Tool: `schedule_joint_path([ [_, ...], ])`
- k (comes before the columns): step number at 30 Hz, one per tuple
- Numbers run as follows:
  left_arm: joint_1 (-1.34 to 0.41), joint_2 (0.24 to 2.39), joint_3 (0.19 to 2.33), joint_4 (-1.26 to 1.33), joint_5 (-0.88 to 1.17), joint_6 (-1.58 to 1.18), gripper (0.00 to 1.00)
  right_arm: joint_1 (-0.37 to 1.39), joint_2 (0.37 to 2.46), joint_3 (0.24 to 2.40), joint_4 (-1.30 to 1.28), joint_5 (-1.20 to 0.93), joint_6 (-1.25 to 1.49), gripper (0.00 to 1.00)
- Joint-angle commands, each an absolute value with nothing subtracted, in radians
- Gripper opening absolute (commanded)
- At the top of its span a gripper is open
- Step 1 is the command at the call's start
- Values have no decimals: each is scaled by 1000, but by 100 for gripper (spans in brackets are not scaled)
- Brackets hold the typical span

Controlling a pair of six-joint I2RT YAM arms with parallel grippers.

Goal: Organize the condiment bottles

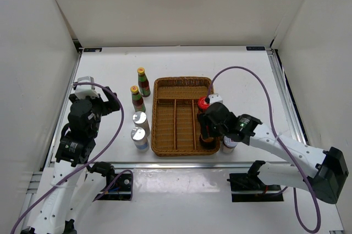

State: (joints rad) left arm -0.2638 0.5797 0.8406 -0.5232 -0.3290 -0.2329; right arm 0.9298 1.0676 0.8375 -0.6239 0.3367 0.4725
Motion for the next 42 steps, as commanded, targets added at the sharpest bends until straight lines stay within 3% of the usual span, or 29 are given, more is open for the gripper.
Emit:
schedule_joint_path([
  [1, -265, 572, 834, -517, -339, -225, 99, 933, 1062, 819, -506, 362, 500, 14],
  [2, -265, 572, 834, -517, -339, -225, 99, 933, 1071, 819, -497, 362, 509, 18],
  [3, -265, 572, 834, -517, -339, -225, 99, 933, 1071, 804, -497, 362, 509, 36],
  [6, -265, 572, 834, -517, -339, -225, 99, 933, 1071, 813, -506, 362, 509, 79],
  [9, -265, 572, 834, -517, -339, -225, 99, 933, 1071, 868, -590, 373, 500, 86],
  [11, -265, 572, 834, -517, -339, -225, 99, 933, 1060, 955, -655, 405, 500, 99],
  [16, -265, 572, 834, -517, -348, -225, 99, 933, 927, 1083, -799, 510, 477, 99],
  [21, -265, 572, 824, -505, -316, -215, 99, 878, 853, 1055, -811, 641, 430, 99],
  [26, -265, 583, 824, -495, -252, -204, 99, 738, 1009, 1040, -862, 507, 472, 99],
  [29, -265, 571, 824, -505, -281, -204, 99, 597, 1019, 964, -761, 339, 472, 99],
  [42, -265, 581, 824, -505, -293, -204, 99, 492, 1152, 810, -586, 169, 414, 99],
])
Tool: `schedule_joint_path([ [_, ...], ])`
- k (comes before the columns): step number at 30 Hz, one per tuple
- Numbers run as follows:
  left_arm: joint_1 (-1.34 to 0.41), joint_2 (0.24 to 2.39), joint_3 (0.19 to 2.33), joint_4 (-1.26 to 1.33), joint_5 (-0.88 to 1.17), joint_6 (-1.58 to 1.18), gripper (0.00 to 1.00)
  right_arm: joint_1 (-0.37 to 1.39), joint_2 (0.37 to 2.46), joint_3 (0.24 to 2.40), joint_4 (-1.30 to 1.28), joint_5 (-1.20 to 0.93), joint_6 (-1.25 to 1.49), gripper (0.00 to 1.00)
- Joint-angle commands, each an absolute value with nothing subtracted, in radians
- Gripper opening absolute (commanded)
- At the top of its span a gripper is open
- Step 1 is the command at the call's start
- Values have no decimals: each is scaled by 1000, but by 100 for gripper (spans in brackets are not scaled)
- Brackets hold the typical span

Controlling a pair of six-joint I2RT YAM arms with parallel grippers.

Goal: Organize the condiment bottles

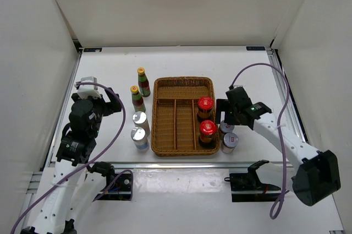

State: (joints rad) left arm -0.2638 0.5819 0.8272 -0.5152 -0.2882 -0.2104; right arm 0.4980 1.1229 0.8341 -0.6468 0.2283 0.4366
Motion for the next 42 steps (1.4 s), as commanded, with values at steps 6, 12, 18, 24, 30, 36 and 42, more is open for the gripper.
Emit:
schedule_joint_path([
  [6, -265, 572, 824, -505, -293, -204, 99, 472, 1212, 763, -555, 181, 423, 93],
  [12, -265, 572, 824, -505, -284, -204, 99, 453, 1201, 753, -546, 201, 433, 54],
  [18, -265, 572, 824, -505, -284, -204, 99, 453, 1131, 820, -664, 386, 494, 18],
  [24, -265, 572, 824, -505, -284, -204, 99, 453, 1005, 998, -738, 544, 499, 0],
  [30, -265, 572, 824, -505, -275, -204, 99, 465, 1090, 1253, -732, 499, 448, 0],
  [36, -265, 572, 824, -505, -275, -204, 99, 615, 1236, 1516, -628, 391, 376, 0],
  [42, -265, 572, 824, -505, -275, -204, 99, 782, 1459, 1695, -615, 356, 278, 0],
])
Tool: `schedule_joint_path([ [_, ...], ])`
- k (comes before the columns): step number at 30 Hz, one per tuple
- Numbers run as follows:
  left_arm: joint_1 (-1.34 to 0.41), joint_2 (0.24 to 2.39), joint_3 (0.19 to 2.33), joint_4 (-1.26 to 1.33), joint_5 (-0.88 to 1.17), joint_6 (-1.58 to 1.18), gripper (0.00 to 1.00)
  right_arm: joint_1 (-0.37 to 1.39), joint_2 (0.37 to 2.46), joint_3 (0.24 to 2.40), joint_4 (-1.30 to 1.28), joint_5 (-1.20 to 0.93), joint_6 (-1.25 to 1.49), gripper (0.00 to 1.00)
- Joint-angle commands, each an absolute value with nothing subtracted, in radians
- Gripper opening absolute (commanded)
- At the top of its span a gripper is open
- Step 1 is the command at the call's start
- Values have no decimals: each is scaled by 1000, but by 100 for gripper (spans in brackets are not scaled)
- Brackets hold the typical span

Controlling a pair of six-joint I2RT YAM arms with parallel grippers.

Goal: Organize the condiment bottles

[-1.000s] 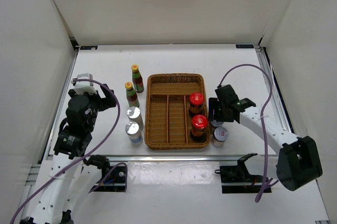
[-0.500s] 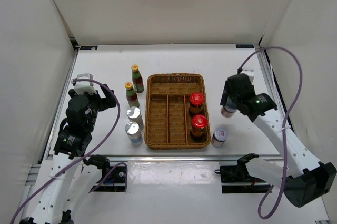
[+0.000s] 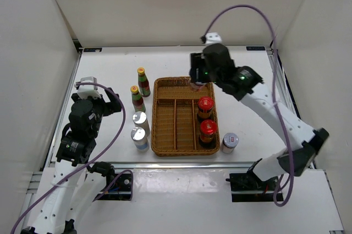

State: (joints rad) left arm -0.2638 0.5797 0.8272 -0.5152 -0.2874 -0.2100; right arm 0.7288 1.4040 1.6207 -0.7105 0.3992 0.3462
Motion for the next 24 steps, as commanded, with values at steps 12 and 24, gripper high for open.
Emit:
schedule_joint_path([
  [12, -265, 572, 824, -495, -275, -204, 99, 808, 1618, 1474, -404, 169, 313, 0],
  [24, -265, 572, 815, -495, -265, -204, 99, 779, 1756, 1393, -281, 146, 295, 0],
])
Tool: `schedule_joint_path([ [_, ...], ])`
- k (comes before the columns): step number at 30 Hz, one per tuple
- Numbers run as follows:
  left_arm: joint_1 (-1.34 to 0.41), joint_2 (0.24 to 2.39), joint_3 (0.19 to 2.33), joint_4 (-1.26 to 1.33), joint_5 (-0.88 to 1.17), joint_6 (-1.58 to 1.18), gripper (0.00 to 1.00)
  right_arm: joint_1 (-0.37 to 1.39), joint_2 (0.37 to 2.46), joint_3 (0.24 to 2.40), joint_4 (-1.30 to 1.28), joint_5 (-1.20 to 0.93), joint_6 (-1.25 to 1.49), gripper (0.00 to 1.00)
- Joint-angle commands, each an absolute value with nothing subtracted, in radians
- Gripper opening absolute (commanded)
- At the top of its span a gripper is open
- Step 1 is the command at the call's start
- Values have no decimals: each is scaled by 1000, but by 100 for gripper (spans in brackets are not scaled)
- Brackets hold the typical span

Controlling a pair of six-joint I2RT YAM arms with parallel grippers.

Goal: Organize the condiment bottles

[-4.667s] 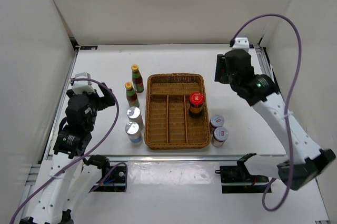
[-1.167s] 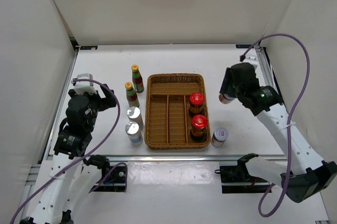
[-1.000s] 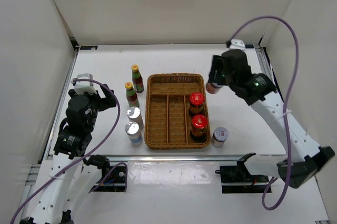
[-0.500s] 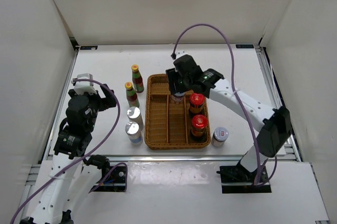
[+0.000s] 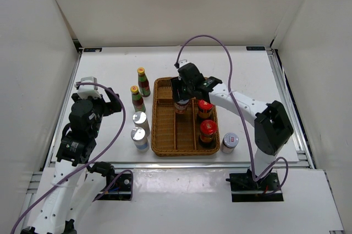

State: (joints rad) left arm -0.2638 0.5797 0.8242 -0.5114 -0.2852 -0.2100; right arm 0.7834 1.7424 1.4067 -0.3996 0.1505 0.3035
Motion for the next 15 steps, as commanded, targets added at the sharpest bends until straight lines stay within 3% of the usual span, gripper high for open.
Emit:
schedule_joint_path([
  [1, -265, 572, 815, -495, -265, -204, 99, 770, 1767, 1384, -272, 158, 295, 0],
  [9, -265, 572, 815, -495, -265, -204, 99, 770, 1778, 1321, -252, 206, 295, 0],
  [15, -265, 572, 815, -495, -265, -204, 99, 770, 1672, 1223, -207, 227, 316, 0],
])
